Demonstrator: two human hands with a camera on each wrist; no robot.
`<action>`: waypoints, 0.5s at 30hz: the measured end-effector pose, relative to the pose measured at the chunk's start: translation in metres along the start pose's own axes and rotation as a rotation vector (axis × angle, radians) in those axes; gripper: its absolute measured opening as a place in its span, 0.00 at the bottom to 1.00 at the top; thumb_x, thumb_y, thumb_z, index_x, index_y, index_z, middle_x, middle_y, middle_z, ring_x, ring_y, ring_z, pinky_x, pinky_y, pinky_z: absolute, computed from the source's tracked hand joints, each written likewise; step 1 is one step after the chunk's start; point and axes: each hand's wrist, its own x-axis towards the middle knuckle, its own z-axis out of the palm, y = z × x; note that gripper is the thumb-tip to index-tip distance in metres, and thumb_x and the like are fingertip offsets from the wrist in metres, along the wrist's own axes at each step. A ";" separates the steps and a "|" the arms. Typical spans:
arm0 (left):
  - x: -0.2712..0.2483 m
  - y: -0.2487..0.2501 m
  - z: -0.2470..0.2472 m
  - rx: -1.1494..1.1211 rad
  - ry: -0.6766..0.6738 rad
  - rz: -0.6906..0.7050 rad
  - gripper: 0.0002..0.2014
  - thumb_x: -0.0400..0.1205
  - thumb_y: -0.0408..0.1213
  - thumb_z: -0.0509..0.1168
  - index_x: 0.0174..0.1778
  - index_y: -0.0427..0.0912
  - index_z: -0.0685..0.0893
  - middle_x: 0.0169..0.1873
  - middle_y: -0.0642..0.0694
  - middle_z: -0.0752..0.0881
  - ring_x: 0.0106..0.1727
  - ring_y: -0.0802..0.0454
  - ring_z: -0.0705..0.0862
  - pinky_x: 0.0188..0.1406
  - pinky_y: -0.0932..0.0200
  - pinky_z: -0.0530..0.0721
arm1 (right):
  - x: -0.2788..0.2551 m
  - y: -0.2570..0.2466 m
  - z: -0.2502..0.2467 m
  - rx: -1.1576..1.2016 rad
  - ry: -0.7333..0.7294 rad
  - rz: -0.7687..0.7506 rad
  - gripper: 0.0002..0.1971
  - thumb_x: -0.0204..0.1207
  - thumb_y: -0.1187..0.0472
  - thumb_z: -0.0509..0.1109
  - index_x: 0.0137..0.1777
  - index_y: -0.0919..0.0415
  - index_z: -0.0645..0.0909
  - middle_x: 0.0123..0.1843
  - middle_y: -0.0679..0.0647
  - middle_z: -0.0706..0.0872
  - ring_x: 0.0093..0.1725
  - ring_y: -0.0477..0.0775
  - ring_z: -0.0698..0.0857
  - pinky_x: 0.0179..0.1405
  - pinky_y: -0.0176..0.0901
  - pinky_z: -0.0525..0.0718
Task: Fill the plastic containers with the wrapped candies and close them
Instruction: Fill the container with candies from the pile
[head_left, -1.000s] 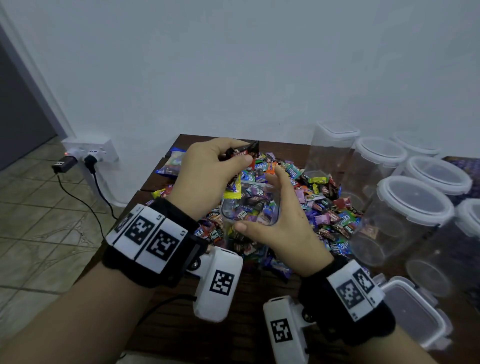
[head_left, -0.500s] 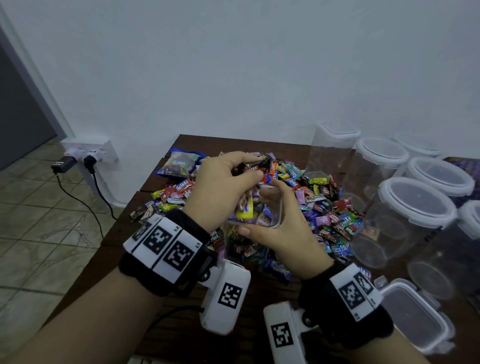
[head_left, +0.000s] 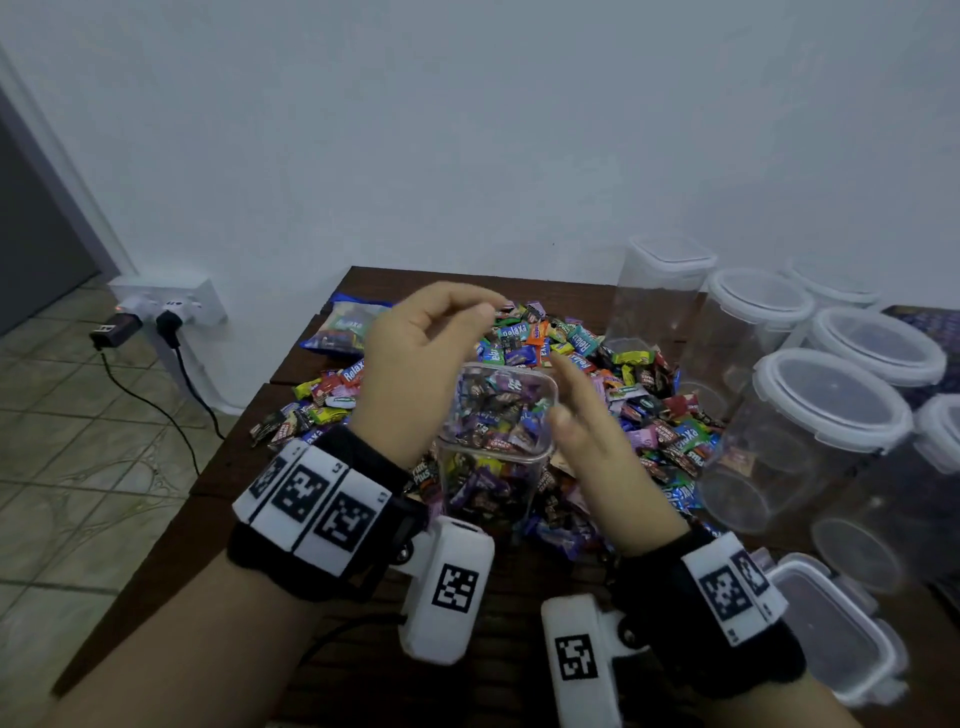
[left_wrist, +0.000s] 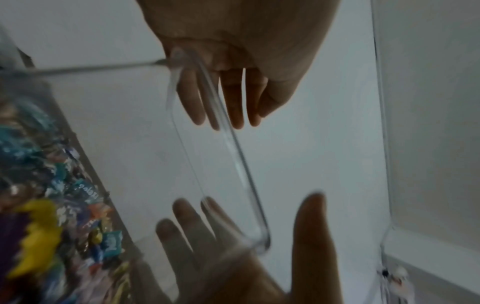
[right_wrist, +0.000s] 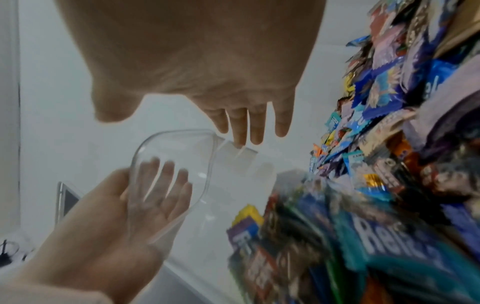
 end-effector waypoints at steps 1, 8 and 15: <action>0.003 -0.002 -0.002 -0.030 0.057 -0.010 0.10 0.81 0.30 0.63 0.42 0.48 0.87 0.39 0.54 0.88 0.47 0.48 0.86 0.44 0.56 0.85 | 0.002 0.001 -0.003 0.003 0.071 -0.014 0.51 0.53 0.15 0.58 0.75 0.41 0.65 0.74 0.37 0.72 0.71 0.30 0.70 0.71 0.34 0.71; 0.014 -0.031 -0.023 -0.127 0.282 -0.170 0.12 0.84 0.29 0.60 0.41 0.47 0.85 0.41 0.50 0.87 0.45 0.54 0.85 0.40 0.62 0.84 | 0.024 0.007 -0.025 0.064 0.498 -0.113 0.29 0.70 0.35 0.51 0.52 0.56 0.82 0.53 0.49 0.85 0.53 0.41 0.82 0.53 0.36 0.78; 0.021 -0.071 -0.037 -0.138 0.307 -0.372 0.11 0.84 0.31 0.60 0.42 0.47 0.85 0.47 0.49 0.87 0.50 0.52 0.85 0.51 0.52 0.84 | 0.050 0.025 -0.035 -0.014 0.456 0.073 0.17 0.80 0.46 0.55 0.54 0.55 0.81 0.54 0.46 0.83 0.54 0.41 0.80 0.56 0.42 0.78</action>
